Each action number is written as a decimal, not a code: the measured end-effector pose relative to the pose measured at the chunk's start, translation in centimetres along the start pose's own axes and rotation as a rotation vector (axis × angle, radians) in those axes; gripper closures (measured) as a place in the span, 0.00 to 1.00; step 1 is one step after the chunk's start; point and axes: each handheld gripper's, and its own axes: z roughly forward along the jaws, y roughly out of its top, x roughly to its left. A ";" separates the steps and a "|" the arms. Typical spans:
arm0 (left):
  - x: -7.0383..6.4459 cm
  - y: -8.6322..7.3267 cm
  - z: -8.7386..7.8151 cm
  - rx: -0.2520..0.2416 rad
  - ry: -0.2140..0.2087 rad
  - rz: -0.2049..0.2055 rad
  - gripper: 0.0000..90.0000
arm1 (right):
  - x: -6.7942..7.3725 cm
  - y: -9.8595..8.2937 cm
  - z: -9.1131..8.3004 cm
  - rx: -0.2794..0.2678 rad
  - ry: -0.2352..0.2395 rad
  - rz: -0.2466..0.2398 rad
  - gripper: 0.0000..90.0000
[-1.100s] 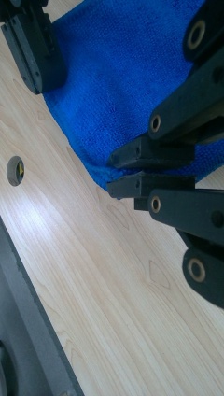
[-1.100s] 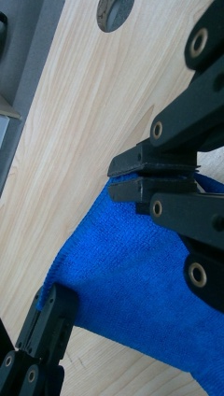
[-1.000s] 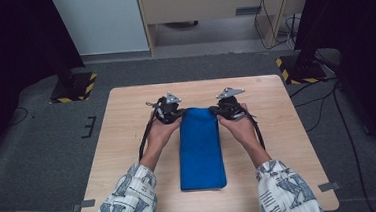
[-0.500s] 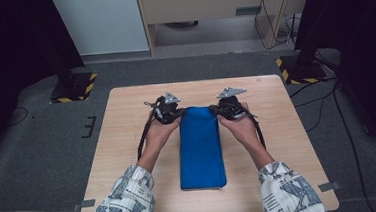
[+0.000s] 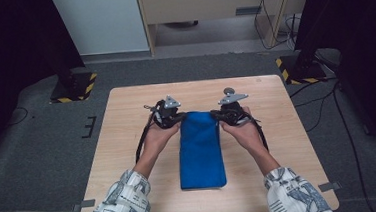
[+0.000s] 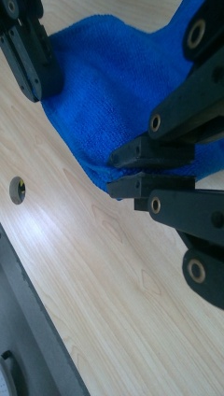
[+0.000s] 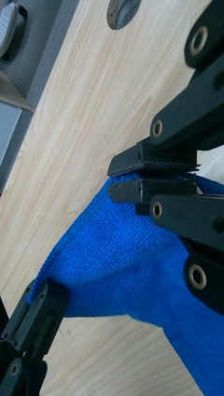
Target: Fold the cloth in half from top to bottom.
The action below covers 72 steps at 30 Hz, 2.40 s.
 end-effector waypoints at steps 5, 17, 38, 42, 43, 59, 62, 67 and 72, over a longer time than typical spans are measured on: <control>-0.4 -0.5 -0.4 -0.003 -0.013 0.002 0.95 | 0.5 -0.6 -0.4 -0.004 0.013 -0.017 0.96; -1.5 -1.8 -1.6 -0.011 -0.040 0.000 0.94 | 1.7 -1.7 -1.2 0.000 0.041 -0.031 0.96; -3.5 -3.1 -3.6 -0.020 -0.071 0.025 0.94 | 3.4 -3.0 -2.9 -0.018 0.077 -0.047 0.95; -3.8 -3.5 -4.0 -0.026 -0.078 0.025 0.94 | 3.7 -3.2 -3.1 -0.023 0.082 -0.050 0.95; -3.8 -3.5 -4.1 -0.025 -0.078 0.026 0.94 | 3.7 -3.1 -3.2 -0.026 0.081 -0.050 0.95; -4.2 -5.1 -4.0 -0.024 -0.109 0.005 0.94 | 4.2 -4.2 -3.6 -0.026 0.101 -0.050 0.94; -4.2 -5.3 -4.1 -0.027 -0.111 -0.002 0.94 | 4.5 -4.2 -3.8 -0.033 0.106 -0.050 0.94; -4.3 -5.4 -4.5 -0.035 -0.119 -0.001 0.94 | 4.8 -4.2 -4.1 -0.037 0.113 -0.061 0.94; -4.6 -5.8 -4.5 -0.038 -0.127 -0.004 0.94 | 5.0 -4.5 -4.4 -0.041 0.118 -0.057 0.93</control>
